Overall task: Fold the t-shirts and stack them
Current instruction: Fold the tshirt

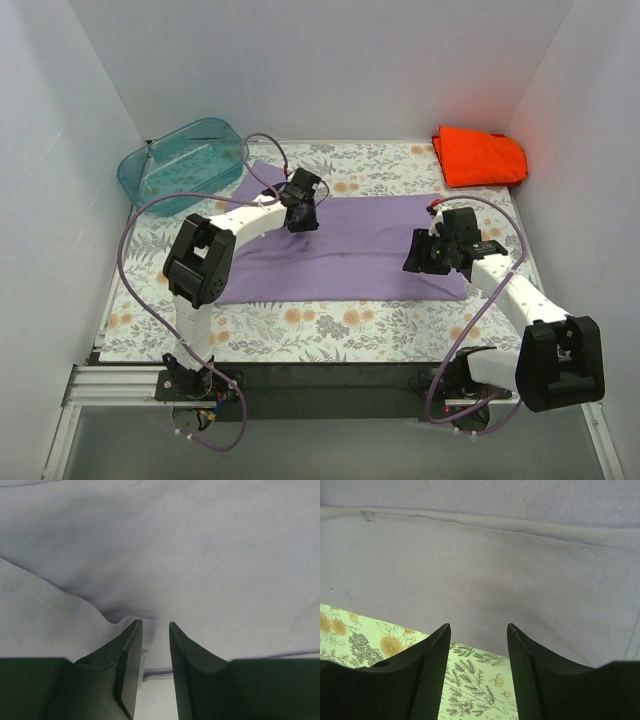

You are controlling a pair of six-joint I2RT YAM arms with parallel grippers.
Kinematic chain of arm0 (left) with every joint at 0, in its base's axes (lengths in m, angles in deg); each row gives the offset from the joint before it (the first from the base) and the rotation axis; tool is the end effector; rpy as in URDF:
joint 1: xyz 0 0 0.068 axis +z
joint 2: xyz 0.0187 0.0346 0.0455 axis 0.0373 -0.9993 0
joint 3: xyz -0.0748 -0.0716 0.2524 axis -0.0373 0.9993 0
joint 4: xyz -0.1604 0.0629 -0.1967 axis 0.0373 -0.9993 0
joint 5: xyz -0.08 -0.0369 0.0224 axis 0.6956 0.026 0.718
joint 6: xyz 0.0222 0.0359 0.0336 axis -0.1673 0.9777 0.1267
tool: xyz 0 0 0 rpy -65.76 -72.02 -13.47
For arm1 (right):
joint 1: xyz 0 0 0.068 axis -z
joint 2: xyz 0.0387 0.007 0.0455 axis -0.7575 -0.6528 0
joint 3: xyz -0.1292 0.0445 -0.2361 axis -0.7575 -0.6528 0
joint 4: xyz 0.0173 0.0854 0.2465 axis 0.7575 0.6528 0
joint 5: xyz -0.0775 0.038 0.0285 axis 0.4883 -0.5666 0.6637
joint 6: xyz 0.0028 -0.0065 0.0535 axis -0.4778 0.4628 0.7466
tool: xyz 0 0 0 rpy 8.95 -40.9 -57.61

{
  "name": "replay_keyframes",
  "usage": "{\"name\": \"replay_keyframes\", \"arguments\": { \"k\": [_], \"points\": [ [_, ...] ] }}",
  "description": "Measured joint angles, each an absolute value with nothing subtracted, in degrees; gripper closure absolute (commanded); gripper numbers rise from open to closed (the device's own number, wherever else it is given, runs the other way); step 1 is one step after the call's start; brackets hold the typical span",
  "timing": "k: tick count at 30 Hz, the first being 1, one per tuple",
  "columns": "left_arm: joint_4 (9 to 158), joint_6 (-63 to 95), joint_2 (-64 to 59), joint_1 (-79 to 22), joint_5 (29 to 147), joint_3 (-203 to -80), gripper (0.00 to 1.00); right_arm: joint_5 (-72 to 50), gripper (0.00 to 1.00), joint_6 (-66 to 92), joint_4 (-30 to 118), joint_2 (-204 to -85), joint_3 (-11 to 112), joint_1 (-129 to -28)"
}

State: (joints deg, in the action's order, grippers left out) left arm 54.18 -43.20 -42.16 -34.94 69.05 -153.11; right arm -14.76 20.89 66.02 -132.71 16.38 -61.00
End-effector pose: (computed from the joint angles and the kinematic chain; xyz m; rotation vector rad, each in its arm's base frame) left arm 0.3636 -0.2266 0.1820 -0.9109 2.4724 -0.4228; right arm 0.2335 0.0558 0.2145 -0.0268 2.4845 0.4413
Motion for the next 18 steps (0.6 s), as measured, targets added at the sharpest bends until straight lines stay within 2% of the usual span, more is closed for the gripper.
{"name": "replay_keyframes", "arguments": {
  "k": [7, 12, 18],
  "points": [
    [57.4, -40.6, -40.74, -35.99, 72.07, -151.8, 0.59, -17.8, 0.45, 20.89, 65.74, -134.81, 16.38, -61.02],
    [58.62, -41.56, -34.86, -35.4, 72.53, -147.97, 0.59, -21.82, 0.45, 21.41, 64.03, -136.84, 16.45, -62.13],
    [59.95, -43.4, -26.89, -29.78, 72.37, -142.51, 0.59, -25.34, 0.46, 22.94, 60.62, -141.45, 19.05, -67.01]
  ]
}}
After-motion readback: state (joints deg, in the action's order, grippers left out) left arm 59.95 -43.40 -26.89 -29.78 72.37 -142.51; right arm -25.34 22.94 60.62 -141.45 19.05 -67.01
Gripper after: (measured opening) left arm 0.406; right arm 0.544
